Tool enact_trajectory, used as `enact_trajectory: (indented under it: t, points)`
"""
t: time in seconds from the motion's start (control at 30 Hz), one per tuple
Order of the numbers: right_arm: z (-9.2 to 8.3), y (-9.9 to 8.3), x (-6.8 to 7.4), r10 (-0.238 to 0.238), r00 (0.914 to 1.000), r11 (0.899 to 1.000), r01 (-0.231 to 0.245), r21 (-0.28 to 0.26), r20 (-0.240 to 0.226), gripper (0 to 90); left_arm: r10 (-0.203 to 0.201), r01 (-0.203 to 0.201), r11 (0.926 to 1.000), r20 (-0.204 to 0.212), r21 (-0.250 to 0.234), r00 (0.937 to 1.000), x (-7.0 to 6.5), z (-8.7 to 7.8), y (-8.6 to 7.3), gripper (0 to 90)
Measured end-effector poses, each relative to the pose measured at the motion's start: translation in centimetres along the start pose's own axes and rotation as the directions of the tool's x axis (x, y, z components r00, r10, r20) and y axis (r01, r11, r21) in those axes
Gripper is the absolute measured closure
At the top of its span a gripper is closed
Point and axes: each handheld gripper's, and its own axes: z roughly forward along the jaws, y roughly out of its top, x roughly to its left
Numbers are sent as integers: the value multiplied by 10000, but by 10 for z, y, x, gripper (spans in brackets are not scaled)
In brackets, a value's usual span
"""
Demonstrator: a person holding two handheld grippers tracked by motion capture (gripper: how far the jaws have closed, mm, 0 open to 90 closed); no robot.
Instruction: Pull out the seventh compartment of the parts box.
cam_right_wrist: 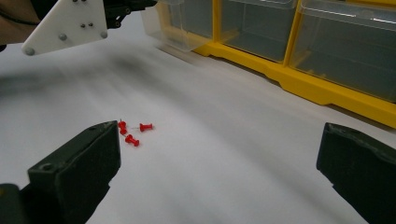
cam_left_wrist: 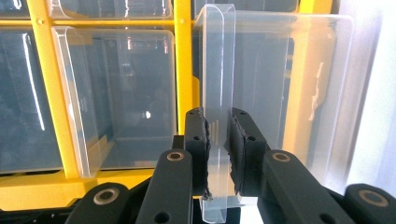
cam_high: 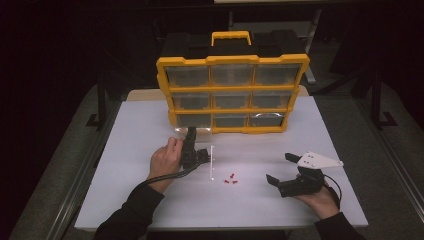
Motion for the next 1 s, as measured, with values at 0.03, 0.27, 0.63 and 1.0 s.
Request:
enact_trajectory:
  t: [0.03, 0.27, 0.63, 1.0]
  points:
    - [0, 0, 0, -5, 10000, 10000, 5, 0, -1, 0, 39, -39, 10000, 25, 4, 10000, 0, -1, 0, 783]
    - [0, 0, 0, -54, 10000, 10000, 54, -8, -22, 0, -11, 10, 10000, 72, 5, 10000, 0, -7, 1, 783]
    - [1, 1, 0, -83, 10000, 10000, 83, -49, -22, 0, -73, 74, 9999, 128, -75, 9999, -1, -18, 1, 783]
    - [1, 1, 1, -68, 10000, 10000, 67, -28, -31, 0, -24, 26, 9999, 137, -171, 9999, -2, -26, 0, 782]
